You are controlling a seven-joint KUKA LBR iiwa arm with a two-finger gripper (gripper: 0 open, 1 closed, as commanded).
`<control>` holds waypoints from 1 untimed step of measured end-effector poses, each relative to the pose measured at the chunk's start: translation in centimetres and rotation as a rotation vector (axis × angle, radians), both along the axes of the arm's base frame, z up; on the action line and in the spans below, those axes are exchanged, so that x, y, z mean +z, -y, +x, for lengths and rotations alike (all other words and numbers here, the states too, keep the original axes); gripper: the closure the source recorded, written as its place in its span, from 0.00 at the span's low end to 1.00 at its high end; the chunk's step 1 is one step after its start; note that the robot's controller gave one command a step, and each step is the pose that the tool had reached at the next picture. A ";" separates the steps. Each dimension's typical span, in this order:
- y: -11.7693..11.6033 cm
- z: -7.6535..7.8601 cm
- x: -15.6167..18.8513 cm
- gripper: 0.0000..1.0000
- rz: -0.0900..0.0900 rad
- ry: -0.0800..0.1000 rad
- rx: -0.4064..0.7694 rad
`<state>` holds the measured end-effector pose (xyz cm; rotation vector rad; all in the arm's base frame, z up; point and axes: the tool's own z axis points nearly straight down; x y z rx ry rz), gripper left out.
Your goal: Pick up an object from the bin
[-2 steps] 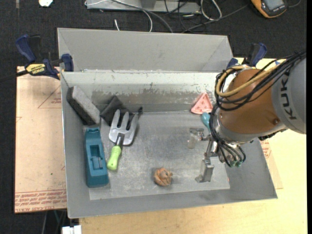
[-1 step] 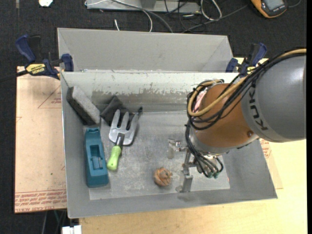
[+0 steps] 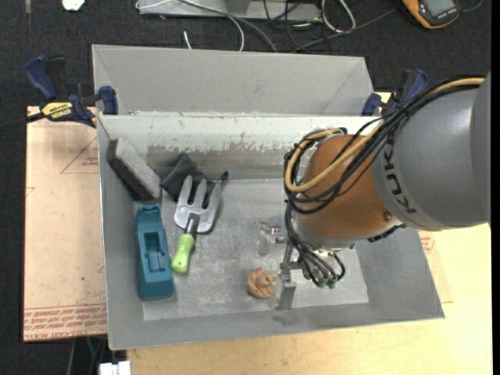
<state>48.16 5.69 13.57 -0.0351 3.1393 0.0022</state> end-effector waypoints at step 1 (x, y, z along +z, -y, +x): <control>0.0 0.7 -1.9 0.00 0.000 -0.004 0.016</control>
Offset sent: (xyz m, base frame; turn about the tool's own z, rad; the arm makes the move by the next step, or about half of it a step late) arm 0.0137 -0.0070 -0.0132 -0.0538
